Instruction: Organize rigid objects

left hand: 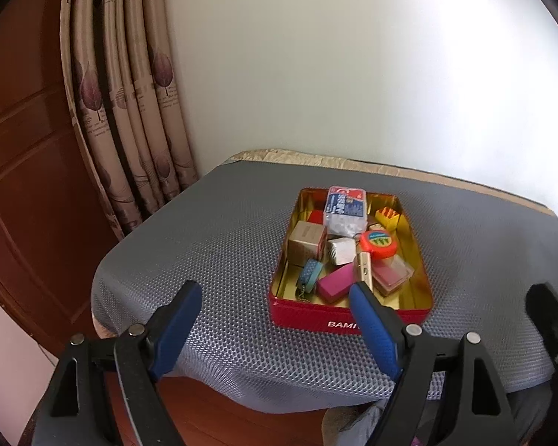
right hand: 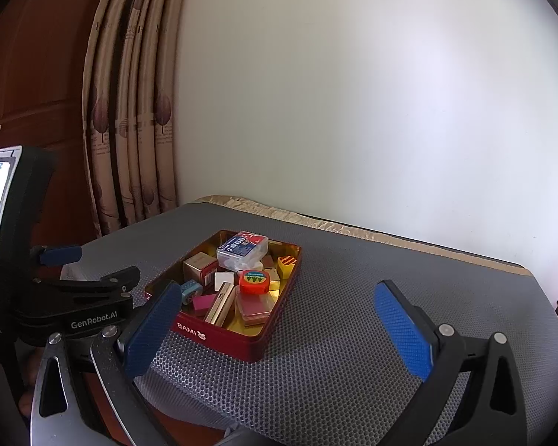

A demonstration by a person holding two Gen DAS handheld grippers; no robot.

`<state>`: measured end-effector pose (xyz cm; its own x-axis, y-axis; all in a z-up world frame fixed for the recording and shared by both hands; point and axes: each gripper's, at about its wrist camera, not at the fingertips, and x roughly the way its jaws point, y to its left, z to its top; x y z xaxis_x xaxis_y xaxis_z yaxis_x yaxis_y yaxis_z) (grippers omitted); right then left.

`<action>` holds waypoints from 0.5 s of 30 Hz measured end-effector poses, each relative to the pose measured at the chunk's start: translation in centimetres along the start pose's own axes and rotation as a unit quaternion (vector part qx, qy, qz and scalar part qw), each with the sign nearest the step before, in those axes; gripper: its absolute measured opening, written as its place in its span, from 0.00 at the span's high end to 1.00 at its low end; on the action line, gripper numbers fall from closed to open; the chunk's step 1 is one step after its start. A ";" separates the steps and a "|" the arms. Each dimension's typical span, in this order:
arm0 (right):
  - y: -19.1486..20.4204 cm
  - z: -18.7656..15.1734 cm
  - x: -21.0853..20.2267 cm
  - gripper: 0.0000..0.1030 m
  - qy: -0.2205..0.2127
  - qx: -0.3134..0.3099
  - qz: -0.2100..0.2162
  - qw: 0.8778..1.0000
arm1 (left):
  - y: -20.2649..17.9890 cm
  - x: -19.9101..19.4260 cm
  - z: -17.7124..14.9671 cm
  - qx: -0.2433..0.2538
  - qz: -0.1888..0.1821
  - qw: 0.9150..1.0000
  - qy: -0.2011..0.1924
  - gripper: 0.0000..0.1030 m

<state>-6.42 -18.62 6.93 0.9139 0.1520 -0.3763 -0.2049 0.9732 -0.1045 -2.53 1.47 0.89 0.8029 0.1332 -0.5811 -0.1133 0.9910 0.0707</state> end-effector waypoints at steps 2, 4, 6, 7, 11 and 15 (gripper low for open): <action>0.1 -0.1 -0.1 0.00 0.000 -0.001 0.001 1.000 | 0.1 -0.2 0.1 -0.001 -0.003 1.000 -0.006 0.19; 0.2 0.0 0.0 0.00 0.000 -0.001 0.001 1.000 | 0.1 -0.2 0.1 -0.002 -0.007 1.000 -0.006 0.19; 0.3 -0.1 0.0 0.00 0.001 -0.001 0.001 1.000 | 0.1 0.1 0.1 -0.001 -0.009 1.000 0.001 0.19; 0.3 -0.1 0.0 0.00 0.001 -0.002 0.000 1.000 | 0.1 0.2 0.0 0.000 -0.012 1.000 0.004 0.19; 0.3 -0.1 0.1 0.00 0.003 0.000 0.002 1.000 | 0.1 0.2 0.0 0.000 -0.014 1.000 0.006 0.19; 0.4 -0.2 -0.1 0.00 0.004 0.002 -0.001 1.000 | -0.1 0.4 0.0 0.002 -0.016 1.000 0.011 0.19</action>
<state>-6.63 -18.32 6.72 0.9114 0.1487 -0.3837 -0.2020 0.9740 -0.1025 -2.23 1.45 0.60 0.7929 0.1018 -0.6008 -0.0860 0.9948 0.0550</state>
